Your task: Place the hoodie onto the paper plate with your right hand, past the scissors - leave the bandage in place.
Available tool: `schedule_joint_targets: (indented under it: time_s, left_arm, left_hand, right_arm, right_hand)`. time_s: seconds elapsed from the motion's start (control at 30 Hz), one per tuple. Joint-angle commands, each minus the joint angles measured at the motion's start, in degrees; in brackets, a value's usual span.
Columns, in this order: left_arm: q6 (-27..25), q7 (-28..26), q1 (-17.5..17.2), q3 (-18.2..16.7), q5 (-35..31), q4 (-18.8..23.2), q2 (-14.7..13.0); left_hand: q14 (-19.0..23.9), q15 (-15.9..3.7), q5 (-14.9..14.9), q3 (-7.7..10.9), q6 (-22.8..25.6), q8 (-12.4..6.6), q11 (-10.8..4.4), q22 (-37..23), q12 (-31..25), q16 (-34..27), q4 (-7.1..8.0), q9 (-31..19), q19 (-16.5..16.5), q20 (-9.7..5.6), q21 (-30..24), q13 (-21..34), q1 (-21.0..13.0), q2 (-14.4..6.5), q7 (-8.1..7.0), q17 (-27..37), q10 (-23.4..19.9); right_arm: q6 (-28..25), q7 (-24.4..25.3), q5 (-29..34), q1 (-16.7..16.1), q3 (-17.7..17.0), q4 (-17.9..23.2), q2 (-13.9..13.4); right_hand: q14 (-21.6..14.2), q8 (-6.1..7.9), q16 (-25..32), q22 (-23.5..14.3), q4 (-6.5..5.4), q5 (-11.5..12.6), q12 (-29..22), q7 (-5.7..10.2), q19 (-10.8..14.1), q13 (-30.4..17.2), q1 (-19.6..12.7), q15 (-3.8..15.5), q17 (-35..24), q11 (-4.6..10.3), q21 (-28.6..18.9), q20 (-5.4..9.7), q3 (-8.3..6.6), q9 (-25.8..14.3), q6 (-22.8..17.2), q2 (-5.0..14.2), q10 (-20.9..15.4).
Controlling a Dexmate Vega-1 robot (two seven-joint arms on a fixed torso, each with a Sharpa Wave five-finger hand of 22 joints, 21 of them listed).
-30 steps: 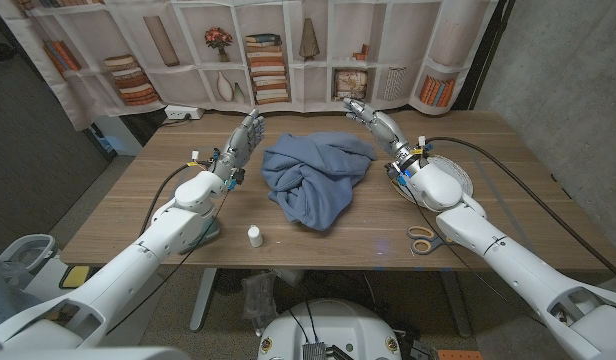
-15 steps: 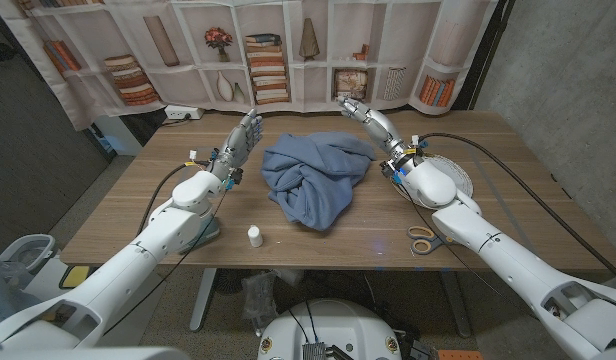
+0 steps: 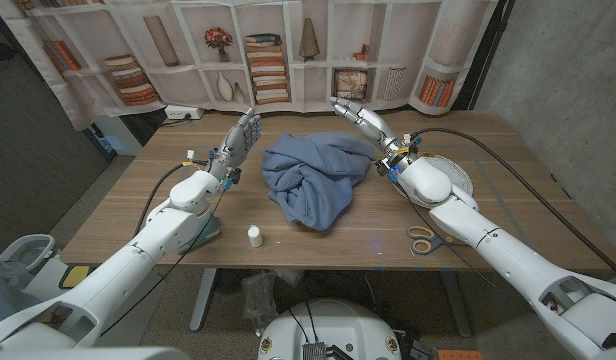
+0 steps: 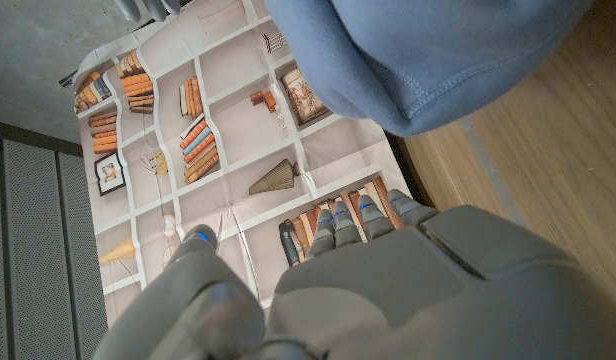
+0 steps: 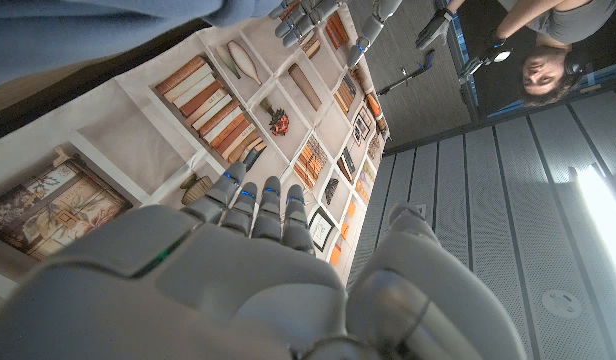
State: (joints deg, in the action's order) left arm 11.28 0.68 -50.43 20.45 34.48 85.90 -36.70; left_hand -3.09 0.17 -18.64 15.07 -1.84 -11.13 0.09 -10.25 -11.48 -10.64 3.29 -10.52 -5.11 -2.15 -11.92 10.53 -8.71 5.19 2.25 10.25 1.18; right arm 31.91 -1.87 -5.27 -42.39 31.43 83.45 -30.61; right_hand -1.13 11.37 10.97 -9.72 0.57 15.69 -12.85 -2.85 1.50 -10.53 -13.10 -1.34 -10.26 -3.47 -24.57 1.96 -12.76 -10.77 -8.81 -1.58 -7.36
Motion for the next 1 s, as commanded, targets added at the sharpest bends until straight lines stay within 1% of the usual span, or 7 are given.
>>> schedule_joint_targets:
  time_s: [0.03,0.5,0.67,1.0]
  left_arm:
    - [0.1,-0.4,-0.8,-0.3,0.1,0.8,-0.3]
    - [0.1,-1.3,-1.2,-0.3,-0.3,1.8,-0.4]
    - [0.0,-1.5,-1.2,-0.3,-0.5,2.3,-0.4]
    - [-0.1,-1.3,-1.0,-0.1,-0.6,2.3,-0.2]
  left_hand:
    - [0.1,0.11,-0.1,-0.16,0.6,-0.31,0.06,-0.1,-0.1,-0.2,0.03,-0.2,0.4,-3.19,-0.2,0.2,-0.8,0.1,0.09,0.2,0.0]
    - [0.1,0.1,-0.1,-0.33,0.6,-0.26,-0.07,-0.2,-0.1,-0.2,0.02,-0.2,0.4,-2.95,-0.2,0.2,-0.9,0.0,0.07,0.2,0.0]
    - [0.1,0.1,-0.1,-0.39,0.5,-0.24,-0.13,-0.2,-0.1,-0.2,0.01,-0.2,0.4,-2.93,-0.1,0.2,-0.9,0.0,0.06,0.2,0.1]
    - [0.0,0.09,-0.1,-0.49,0.5,-0.22,-0.12,-0.2,0.0,-0.1,0.0,-0.2,0.5,-2.82,-0.1,0.2,-1.0,-0.1,0.07,0.2,0.1]
  right_arm:
    - [0.4,0.5,2.5,1.3,1.0,-0.8,0.2]
    - [1.6,1.1,4.7,2.1,1.6,-1.6,0.1]
    - [2.1,1.3,5.5,2.3,1.7,-1.8,0.0]
    - [1.7,1.9,8.1,2.6,2.0,-1.1,-0.5]
  right_hand:
    - [-0.1,-0.21,-0.1,-0.3,0.4,0.0,0.3,0.3,0.4,-0.1,-0.6,0.26,-0.1,0.7,0.3,1.65,-0.13,-0.2,0.1,-0.07,-0.1]
    - [0.1,-0.36,-0.2,-0.3,0.76,0.1,0.5,0.83,0.4,-0.1,-1.0,0.36,-0.1,1.17,0.8,1.73,-0.15,-0.2,0.7,-0.09,0.5]
    - [0.3,-0.41,-0.3,-0.3,0.88,0.1,0.6,0.93,0.2,-0.1,-1.2,0.29,-0.1,1.13,1.0,1.61,-0.18,-0.2,1.0,-0.06,0.5]
    - [0.5,-0.5,-0.4,-0.3,1.1,0.1,0.8,1.2,0.1,-0.1,-1.5,0.2,-0.1,1.06,1.4,1.52,-0.22,-0.2,1.4,-0.03,1.1]
